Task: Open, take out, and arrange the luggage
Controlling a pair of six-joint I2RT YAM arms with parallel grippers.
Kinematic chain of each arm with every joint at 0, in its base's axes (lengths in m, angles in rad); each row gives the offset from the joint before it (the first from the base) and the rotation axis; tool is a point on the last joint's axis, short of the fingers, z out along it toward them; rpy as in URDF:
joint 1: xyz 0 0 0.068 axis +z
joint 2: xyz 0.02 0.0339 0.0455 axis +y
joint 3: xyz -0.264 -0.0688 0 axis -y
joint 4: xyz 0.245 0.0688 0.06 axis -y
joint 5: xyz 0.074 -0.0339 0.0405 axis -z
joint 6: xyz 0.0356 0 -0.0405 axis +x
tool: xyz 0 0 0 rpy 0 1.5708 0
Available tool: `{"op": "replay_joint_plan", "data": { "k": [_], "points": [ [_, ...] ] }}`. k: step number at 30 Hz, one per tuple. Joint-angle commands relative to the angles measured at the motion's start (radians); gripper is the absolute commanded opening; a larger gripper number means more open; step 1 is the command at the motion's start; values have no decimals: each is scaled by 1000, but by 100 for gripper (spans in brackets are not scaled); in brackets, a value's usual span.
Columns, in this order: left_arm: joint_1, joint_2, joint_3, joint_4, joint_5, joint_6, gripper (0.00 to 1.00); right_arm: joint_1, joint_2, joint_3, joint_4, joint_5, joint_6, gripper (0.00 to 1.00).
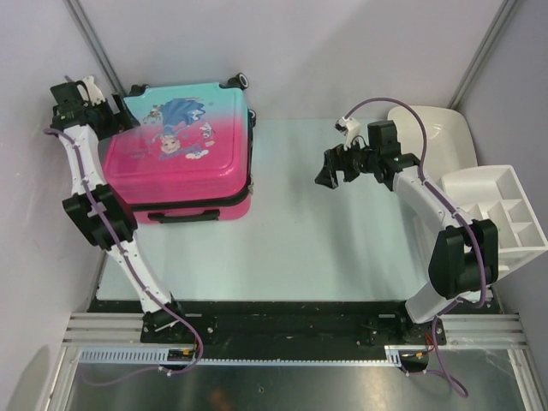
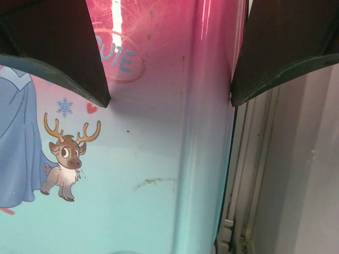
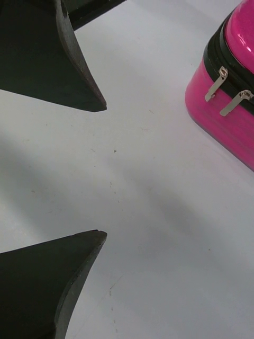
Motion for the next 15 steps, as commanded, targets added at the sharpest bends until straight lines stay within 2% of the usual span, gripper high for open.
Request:
{"op": "replay_joint_plan", "data": {
  "k": [1, 2, 5, 11, 15],
  "points": [
    [-5, -2, -98, -5, 225, 21, 100, 4, -10, 8, 67, -77, -43, 100],
    [-5, -11, -145, -4, 293, 24, 100, 4, -14, -5, 76, -85, -50, 100],
    [-28, -36, -245, -1, 354, 59, 100, 4, -30, -42, 130, -121, -71, 100],
    [-95, -83, -417, 10, 438, 73, 97, 4, -48, -108, 185, -164, -114, 100],
    [-156, -122, -483, 22, 483, 53, 94, 4, -50, -179, 323, -178, -105, 100]
  ]
}}
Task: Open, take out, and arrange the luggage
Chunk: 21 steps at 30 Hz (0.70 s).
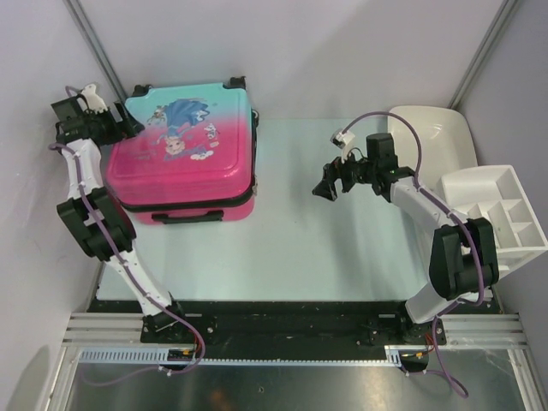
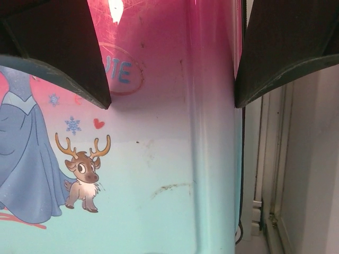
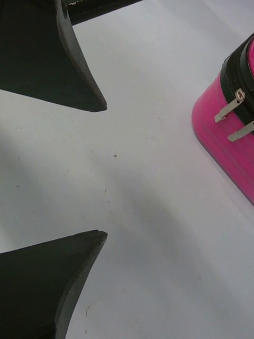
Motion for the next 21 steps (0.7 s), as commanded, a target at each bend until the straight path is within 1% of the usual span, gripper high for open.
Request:
{"op": "replay_joint_plan", "data": {
  "k": [1, 2, 4, 5, 6, 7, 10, 11, 14, 16, 17, 20, 21],
  "points": [
    [-200, 5, -139, -281, 294, 30, 94, 4, -43, -65, 184, -55, -25, 100],
    [-226, -3, -159, -279, 297, 22, 93, 10, -41, -76, 233, -60, -25, 99],
    [-255, -20, -173, -270, 305, 15, 92, 15, -32, -90, 253, -54, -25, 99],
    [-282, -23, -185, -266, 313, -17, 92, 17, -27, -90, 252, -57, -34, 98],
    [-296, -27, -193, -262, 320, -33, 92, 15, -24, -93, 243, -57, -42, 96],
    [-309, -34, -200, -240, 337, -51, 92, 17, -24, -95, 235, -55, -51, 95],
    [-352, -72, -251, -172, 328, -118, 91, 18, -37, -121, 229, -41, -88, 94],
    [-359, -83, -259, -157, 328, -132, 92, 18, -40, -144, 236, -40, -114, 91],
    [-347, -95, -262, -124, 319, -180, 92, 18, -53, -170, 249, -27, -133, 84],
    [-341, -115, -277, -106, 307, -195, 92, 18, -72, -187, 267, -23, -129, 81],
    [-339, -141, -288, -98, 307, -194, 92, 17, -80, -214, 278, -24, -131, 77],
    [-339, -173, -332, -86, 314, -179, 92, 18, -112, -269, 339, -43, -174, 74],
    [-338, -185, -343, -84, 319, -174, 92, 18, -119, -299, 354, -43, -220, 73]
  ]
}}
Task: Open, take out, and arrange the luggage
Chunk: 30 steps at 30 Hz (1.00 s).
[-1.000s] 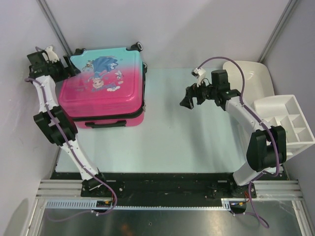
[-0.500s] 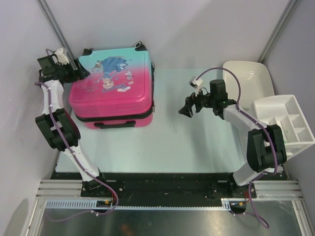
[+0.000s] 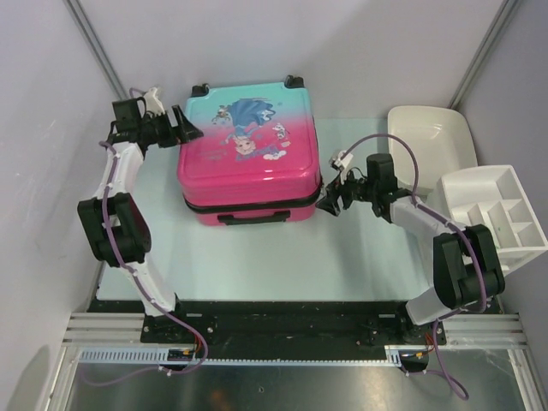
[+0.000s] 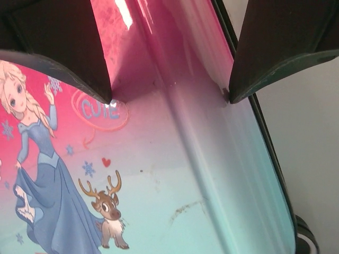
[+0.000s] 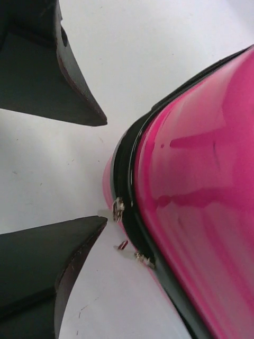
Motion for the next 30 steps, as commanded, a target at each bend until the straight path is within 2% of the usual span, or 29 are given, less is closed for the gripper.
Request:
{"op": "replay_joint_plan", "data": {
  "k": [1, 4, 7, 8, 11, 14, 18, 22, 30],
  "points": [
    [-53, -42, -108, -188, 199, -29, 93, -7, -74, -66, 108, -19, -124, 72],
    [-24, -70, -137, -188, 228, 21, 94, -65, -88, -68, 67, -88, -180, 69],
    [8, -118, -148, -190, 229, 99, 97, -169, -117, -64, -35, -172, -321, 75],
    [13, -137, -147, -188, 223, 127, 98, -197, -123, -63, -69, -180, -351, 80],
    [15, -220, -154, -188, 190, 262, 100, -219, -120, -62, -119, -222, -437, 84],
    [15, -296, -183, -188, 223, 372, 100, -220, -83, -50, -153, -278, -487, 81],
    [12, -434, -283, -188, 349, 523, 100, -213, -25, -40, -101, -314, -459, 76],
    [-17, -580, -442, -188, 410, 722, 100, -210, 35, -39, 42, -349, -396, 75],
    [-152, -745, -610, -187, 296, 879, 100, -182, 159, 5, 162, -375, -343, 70]
  ]
}}
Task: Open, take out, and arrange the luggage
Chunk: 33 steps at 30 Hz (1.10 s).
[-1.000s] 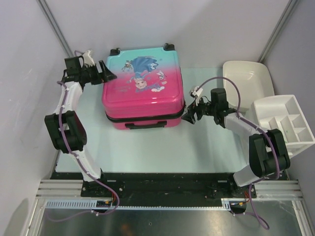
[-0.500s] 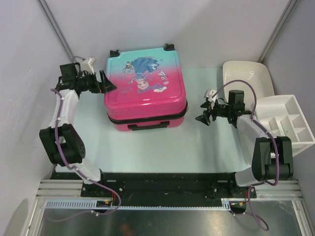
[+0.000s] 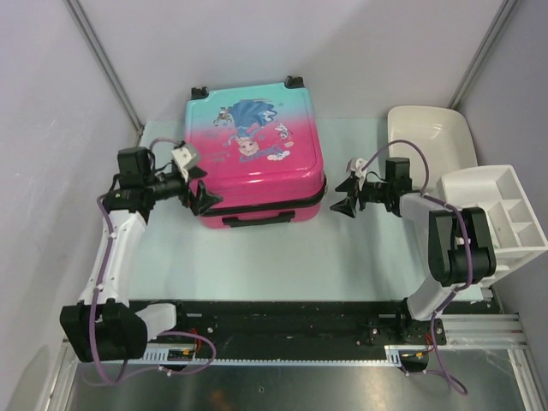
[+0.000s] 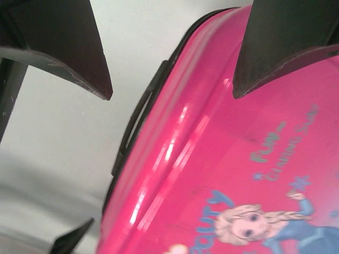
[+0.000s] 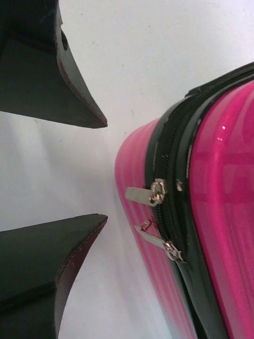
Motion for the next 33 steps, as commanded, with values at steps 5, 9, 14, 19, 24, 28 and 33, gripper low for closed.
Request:
{"op": "replay_joint_plan", "data": {
  "k": [5, 9, 14, 19, 24, 28, 33],
  "points": [
    [-144, -64, -112, -9, -9, 208, 100, 17, 111, 145, 112, -56, 35, 70],
    [-195, -58, -133, -8, -26, 217, 99, 22, 157, 202, 65, -82, 28, 65],
    [-215, -44, -133, -9, -41, 228, 98, 34, 157, 230, -12, -105, -14, 54],
    [-216, -41, -135, -9, -44, 242, 98, 46, 147, 231, -84, -111, -65, 50],
    [-216, -49, -135, -9, -49, 246, 98, 57, 145, 236, -126, -94, -75, 46],
    [-216, -50, -135, -9, -49, 246, 98, 75, 134, 236, -179, -77, -107, 41],
    [-216, -52, -147, -9, -41, 239, 98, 88, 134, 236, -163, -48, -50, 36]
  ]
}}
